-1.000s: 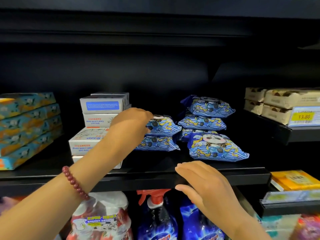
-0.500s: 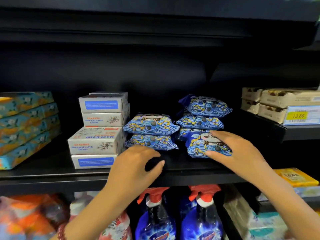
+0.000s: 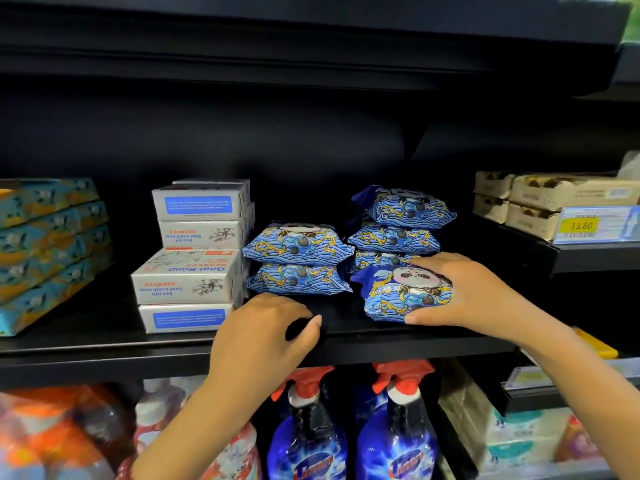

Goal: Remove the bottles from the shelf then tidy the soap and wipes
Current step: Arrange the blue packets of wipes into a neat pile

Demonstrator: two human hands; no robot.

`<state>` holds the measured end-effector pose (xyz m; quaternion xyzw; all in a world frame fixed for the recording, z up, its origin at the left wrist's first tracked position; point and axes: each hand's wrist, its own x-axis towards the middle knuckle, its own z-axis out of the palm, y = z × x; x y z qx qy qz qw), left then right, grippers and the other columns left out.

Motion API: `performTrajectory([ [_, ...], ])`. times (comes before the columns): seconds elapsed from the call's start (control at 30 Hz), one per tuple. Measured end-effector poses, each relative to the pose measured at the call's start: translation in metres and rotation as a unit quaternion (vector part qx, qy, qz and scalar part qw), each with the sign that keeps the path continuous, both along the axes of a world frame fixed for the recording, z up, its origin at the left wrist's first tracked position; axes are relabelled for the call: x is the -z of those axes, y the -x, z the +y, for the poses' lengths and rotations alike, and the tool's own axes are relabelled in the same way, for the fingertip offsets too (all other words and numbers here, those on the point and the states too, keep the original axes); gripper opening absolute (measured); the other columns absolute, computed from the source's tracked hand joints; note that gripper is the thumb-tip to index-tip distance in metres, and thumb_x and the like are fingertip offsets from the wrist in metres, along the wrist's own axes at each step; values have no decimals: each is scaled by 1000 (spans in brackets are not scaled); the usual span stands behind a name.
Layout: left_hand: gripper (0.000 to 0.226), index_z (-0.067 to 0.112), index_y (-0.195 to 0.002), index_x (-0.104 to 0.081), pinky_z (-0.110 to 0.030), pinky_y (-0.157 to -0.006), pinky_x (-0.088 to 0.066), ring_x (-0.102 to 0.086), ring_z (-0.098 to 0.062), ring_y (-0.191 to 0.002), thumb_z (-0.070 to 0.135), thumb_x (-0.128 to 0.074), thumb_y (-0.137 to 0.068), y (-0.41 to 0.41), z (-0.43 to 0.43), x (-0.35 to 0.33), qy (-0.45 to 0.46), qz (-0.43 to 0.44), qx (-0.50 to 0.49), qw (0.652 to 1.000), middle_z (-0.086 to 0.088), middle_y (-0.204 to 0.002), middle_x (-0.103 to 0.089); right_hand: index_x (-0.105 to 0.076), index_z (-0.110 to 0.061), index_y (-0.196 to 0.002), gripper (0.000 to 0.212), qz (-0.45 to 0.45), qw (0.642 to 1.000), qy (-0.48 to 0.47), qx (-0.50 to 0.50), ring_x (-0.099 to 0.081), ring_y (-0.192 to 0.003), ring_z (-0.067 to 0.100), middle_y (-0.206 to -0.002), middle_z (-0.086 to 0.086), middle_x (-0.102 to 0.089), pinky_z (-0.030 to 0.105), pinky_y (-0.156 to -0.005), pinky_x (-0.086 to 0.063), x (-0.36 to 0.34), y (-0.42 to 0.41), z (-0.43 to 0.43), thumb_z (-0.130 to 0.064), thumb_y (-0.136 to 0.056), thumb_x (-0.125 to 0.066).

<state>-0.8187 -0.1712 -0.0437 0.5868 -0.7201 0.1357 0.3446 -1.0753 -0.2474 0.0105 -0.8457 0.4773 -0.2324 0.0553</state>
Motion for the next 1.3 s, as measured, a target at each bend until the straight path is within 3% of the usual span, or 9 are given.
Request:
performTrajectory([
  [0.1, 50, 31, -91, -73, -27, -69, -52, -64, -6, -90, 66, -40, -79, 1, 3, -4, -29, 51, -8, 998, 18, -91, -71, -54, -24, -125, 84, -9, 995, 102, 11, -38, -107, 3, -108, -16, -46, 20, -87, -34, 5, 1, 8, -52, -51, -84],
  [0.23, 64, 28, -101, -72, -23, -85, -51, -63, 5, -92, 81, -53, -69, 11, 8, -19, -63, 263, 58, 961, 19, -96, -70, -58, -19, -113, 77, -108, 957, 269, -6, -45, -106, 9, -107, -10, -52, 28, -78, -45, 9, -3, 33, -53, -50, -85],
  [0.4, 38, 29, -80, -77, -27, -82, -54, -69, -5, -84, 65, -70, -69, 34, 11, -45, -204, 421, 220, 856, 7, -84, -75, -59, -12, -110, 67, -97, 922, 375, -26, -49, -102, 16, -106, 0, -56, 23, -75, -42, 8, -28, 58, -55, -60, -72],
  [0.57, 29, 11, -88, -75, -28, -74, -56, -72, -20, -83, 29, -77, -66, 34, 14, -41, -150, 496, 269, 812, -5, -87, -75, -51, -15, -125, 75, -117, 930, 340, -78, -44, -114, 13, -118, -2, -50, 15, -91, -37, 6, -35, 69, -59, -66, -66],
  [0.73, 25, 15, -90, -74, -17, -67, -51, -71, -13, -82, 23, -76, -66, 19, 23, -37, -97, 497, 281, 815, -1, -89, -75, -36, -34, -139, 100, -303, 950, 61, -42, -50, -116, -3, -123, -19, -55, 21, -96, -40, -6, -28, 70, -68, -53, -74],
  [0.83, 27, 19, -90, -72, -16, -67, -51, -70, -9, -81, 19, -83, -66, 16, 30, -37, -81, 487, 295, 818, 2, -89, -75, -58, -27, -114, 72, -378, 910, -91, -140, -68, -92, 7, -99, -10, -72, 24, -79, -52, -9, -35, 68, -39, -50, -90],
  [0.97, 42, 17, -95, -67, -18, -69, -52, -70, -10, -83, 19, -86, -57, 6, 30, -36, -80, 465, 305, 827, 5, -89, -75, -65, -24, -92, 43, -390, 904, -30, -173, -67, -84, 3, -91, -14, -72, 16, -70, -51, -8, -46, 76, -12, -56, -85],
  [1.13, 64, 30, -104, -73, -34, -92, -47, -64, -16, -107, 72, -70, -56, -21, 29, -51, -163, 386, 341, 842, 2, -110, -71, -60, -30, -94, 39, -312, 921, 108, -207, -64, -87, 9, -94, -13, -66, 20, -77, -51, 1, -56, 79, -6, -67, -75],
  [1.3, 50, 30, -109, -67, -29, -84, -51, -66, -15, -93, 37, -76, -60, -21, 30, -74, -241, 251, 348, 870, -3, -105, -71, -59, -17, -105, 42, -253, 904, 218, -268, -60, -108, 11, -109, -3, -64, 23, -91, -46, 4, -60, 67, 8, -72, -66],
])
